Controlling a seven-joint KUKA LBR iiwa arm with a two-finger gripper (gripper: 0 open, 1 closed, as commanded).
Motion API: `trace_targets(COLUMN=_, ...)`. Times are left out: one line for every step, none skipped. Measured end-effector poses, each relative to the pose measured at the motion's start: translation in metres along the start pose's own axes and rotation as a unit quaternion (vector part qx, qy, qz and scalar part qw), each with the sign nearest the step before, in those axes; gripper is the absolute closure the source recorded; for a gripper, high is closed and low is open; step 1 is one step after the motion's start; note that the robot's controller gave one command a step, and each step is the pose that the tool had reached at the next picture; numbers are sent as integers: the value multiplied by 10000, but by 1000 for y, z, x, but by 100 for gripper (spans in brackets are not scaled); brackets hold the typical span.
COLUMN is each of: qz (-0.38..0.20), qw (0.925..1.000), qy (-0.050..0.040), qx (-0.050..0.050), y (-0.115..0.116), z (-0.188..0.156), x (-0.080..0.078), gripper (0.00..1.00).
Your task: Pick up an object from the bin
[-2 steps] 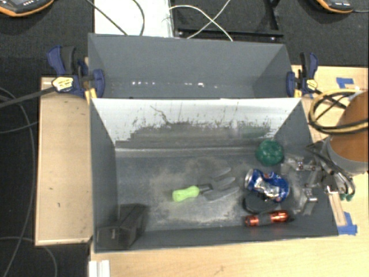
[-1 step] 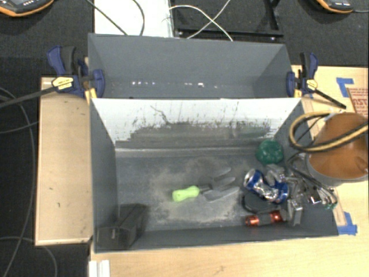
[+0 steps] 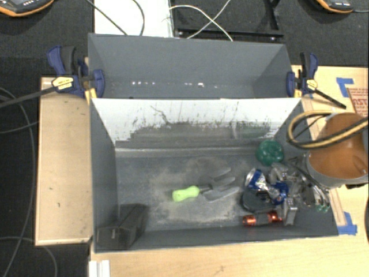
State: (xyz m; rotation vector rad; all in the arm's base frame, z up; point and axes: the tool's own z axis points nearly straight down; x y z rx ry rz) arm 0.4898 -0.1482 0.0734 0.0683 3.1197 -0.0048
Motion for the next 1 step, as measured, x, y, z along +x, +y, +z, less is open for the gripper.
trace_targets(qz=-1287, qw=9916, qy=-92, qx=15, y=1, z=-9, x=-7, gripper=100)
